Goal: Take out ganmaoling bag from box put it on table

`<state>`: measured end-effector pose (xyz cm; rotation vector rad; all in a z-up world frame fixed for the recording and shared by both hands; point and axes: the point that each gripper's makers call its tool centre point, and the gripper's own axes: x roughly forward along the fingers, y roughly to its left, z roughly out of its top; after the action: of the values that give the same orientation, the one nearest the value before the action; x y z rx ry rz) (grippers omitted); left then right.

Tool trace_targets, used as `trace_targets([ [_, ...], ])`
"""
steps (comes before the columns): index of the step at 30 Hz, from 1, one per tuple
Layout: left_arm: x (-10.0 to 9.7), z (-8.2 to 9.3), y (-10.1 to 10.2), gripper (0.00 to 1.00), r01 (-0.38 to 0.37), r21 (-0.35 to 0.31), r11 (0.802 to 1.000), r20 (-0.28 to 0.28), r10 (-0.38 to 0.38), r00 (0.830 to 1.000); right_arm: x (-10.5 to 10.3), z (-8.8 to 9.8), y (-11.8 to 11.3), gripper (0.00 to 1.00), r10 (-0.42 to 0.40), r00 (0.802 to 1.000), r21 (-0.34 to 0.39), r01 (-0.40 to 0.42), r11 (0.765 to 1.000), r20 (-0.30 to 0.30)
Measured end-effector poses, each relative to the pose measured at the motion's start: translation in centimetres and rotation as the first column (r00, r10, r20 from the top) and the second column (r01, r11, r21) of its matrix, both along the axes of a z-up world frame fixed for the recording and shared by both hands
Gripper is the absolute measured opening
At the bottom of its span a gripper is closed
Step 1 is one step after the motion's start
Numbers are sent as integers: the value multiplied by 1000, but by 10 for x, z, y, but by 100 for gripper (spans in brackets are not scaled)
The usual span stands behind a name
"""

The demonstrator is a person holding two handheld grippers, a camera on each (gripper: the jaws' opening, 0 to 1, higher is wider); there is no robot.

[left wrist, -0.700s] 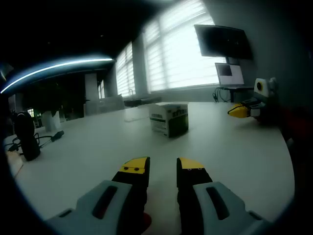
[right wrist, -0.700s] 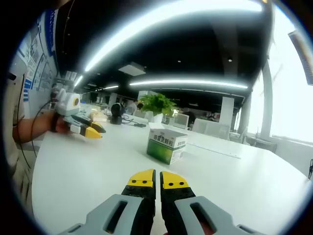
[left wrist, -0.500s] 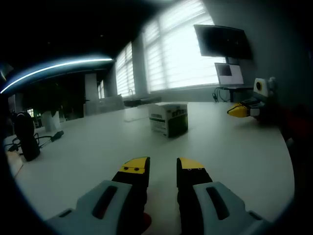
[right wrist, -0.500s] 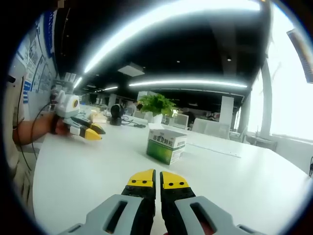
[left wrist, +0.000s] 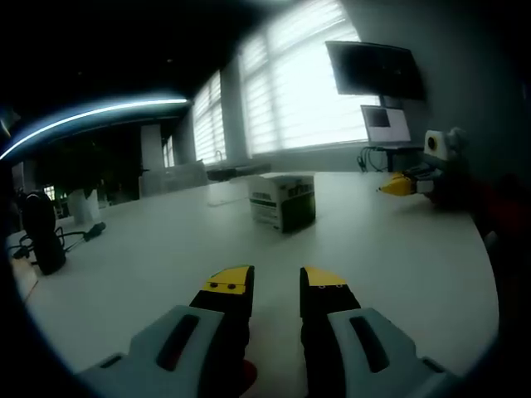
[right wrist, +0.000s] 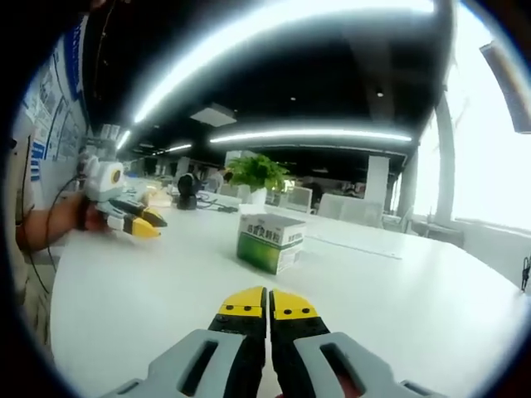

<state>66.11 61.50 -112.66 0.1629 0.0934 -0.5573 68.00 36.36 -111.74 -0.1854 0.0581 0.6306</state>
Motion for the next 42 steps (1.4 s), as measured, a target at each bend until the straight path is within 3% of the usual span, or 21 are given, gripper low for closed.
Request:
trace_targets([
  [11, -1, 2, 0, 15, 7, -13, 1000, 4, -7, 1000, -9, 11, 6, 0, 45, 999, 82, -47, 996, 28],
  [21, 2, 5, 3, 16, 10, -92, 996, -33, -13, 999, -11, 12, 9, 5, 57, 998, 83, -60, 995, 38],
  [38, 15, 10, -3, 26, 56, -41, 998, -39, -57, 998, -12, 10, 11, 7, 69, 997, 53, -71, 996, 42],
  [42, 23, 15, -11, 34, 93, -52, 994, -37, -95, 995, -14, 11, 13, 7, 76, 996, 55, -79, 995, 49],
])
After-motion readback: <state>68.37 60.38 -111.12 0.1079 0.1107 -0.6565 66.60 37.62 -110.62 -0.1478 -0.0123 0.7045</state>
